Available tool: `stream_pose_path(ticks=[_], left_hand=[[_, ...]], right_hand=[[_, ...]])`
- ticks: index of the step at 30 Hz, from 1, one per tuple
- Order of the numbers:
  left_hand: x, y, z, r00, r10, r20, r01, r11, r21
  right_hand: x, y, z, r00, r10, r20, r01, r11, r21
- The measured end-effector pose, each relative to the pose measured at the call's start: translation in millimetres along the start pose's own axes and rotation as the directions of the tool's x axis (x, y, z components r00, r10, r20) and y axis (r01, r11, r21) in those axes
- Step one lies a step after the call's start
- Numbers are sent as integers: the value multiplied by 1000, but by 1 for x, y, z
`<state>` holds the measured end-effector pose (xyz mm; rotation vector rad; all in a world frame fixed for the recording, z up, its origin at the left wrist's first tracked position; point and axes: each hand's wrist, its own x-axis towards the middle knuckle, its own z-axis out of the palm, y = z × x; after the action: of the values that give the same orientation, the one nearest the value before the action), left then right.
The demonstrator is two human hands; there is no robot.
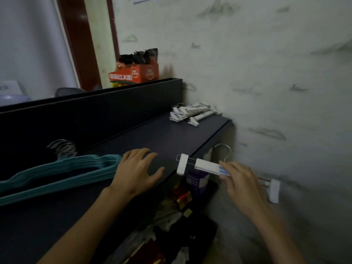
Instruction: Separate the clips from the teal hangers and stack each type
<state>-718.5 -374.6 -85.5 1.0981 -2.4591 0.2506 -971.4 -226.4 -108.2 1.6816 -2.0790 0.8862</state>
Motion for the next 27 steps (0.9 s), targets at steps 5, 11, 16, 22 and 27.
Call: stream_pose_path(ticks=[5,11,16,22,27], left_hand=[[40,79,32,1000,22,13,-21,997,-80],[74,152,60,999,14,39,-9,994,-112],[94,172,72,997,-51,61,57,993,-103],[127,156,82,990,-131,50,134,989,-67],[172,134,95,986,-166,37,168,984,-61]], right_hand=[[3,82,-32,999,35,-26,-36,999,-35],[1,163,-52,996,72,51,-70,996,-50],[23,203,-50,995,60,79,-58,998,-17],[64,215,-12,994,-4,105,0,999,35],[109,219,16,993,-77,91,75,997,26]])
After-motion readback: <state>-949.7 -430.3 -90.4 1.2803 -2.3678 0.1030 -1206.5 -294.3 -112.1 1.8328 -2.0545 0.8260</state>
